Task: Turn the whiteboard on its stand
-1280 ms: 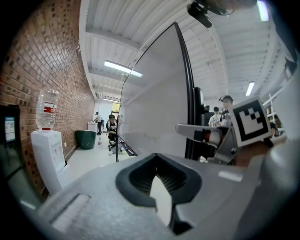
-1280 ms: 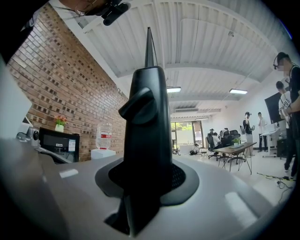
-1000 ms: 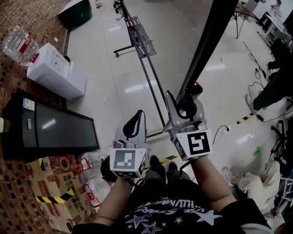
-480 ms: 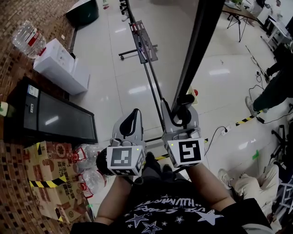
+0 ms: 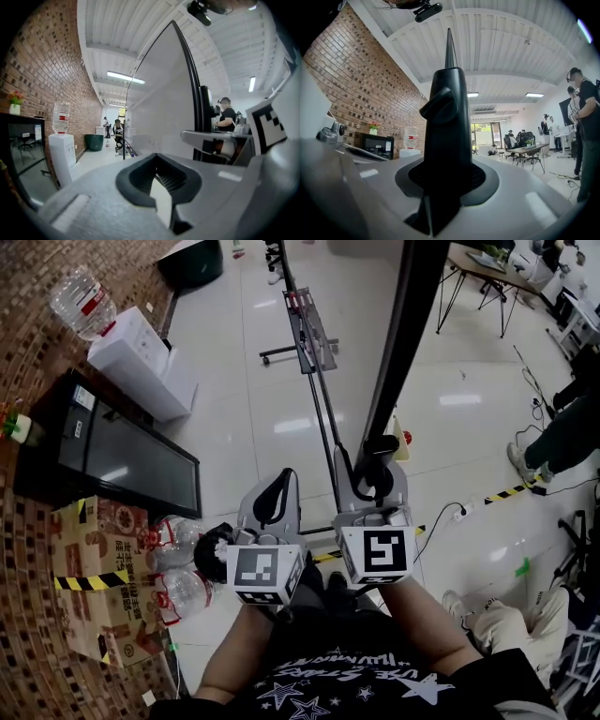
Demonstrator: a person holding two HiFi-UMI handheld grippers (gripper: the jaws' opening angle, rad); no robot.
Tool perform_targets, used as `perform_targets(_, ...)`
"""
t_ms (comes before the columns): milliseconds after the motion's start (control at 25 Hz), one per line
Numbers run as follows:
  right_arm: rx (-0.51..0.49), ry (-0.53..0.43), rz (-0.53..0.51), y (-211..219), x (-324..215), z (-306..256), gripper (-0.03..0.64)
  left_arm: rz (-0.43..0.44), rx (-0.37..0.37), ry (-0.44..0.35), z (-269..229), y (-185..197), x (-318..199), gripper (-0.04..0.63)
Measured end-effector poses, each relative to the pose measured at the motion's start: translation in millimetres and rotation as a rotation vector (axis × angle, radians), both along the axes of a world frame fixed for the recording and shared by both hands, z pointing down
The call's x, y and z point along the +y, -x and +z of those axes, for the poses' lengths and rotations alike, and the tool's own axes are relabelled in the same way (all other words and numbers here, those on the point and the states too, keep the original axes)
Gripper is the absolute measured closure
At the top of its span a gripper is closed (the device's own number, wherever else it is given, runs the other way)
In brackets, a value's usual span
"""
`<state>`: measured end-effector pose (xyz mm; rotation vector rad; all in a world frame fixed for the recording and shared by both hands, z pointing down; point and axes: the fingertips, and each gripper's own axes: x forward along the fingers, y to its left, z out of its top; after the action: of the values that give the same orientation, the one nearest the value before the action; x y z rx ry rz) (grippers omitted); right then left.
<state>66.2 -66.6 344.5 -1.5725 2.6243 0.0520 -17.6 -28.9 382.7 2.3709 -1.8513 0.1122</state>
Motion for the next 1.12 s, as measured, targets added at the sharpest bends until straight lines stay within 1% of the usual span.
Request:
perform_targets(200, -0.001, -0.002, 0.001, -8, 19, 1, 0.480, 0.002, -0.002, -0.002, -1, -5, 20, 0.591)
perform_targets(360, 0.005, 0.012, -0.002, -11, 33, 3, 0.482, 0.009, 0.023, 0.013, 3, -7, 34, 0.591)
perform_targets(440, 0.009, 0.020, -0.004, -14, 38, 4, 0.482, 0.024, 0.030, 0.009, 4, -10, 39, 0.591)
perform_targets(560, -0.001, -0.007, 0.007, -21, 45, 1, 0.482, 0.060, 0.036, 0.003, 4, -16, 47, 0.591)
perform_targets(720, -0.009, -0.029, 0.015, -27, 52, -1, 0.482, 0.104, 0.003, 0.009, 8, -16, 56, 0.591)
perform_targets(840, -0.002, -0.007, 0.013, -29, 56, 3, 0.482, 0.136, 0.013, 0.025, 7, -19, 62, 0.591)
perform_targets(920, 0.002, 0.004, 0.008, -29, 58, 3, 0.482, 0.147, 0.018, 0.019, 4, -20, 64, 0.591)
perform_targets(1120, 0.004, 0.000, 0.012, -34, 59, 5, 0.482, 0.171, 0.021, 0.011, 1, -24, 71, 0.591)
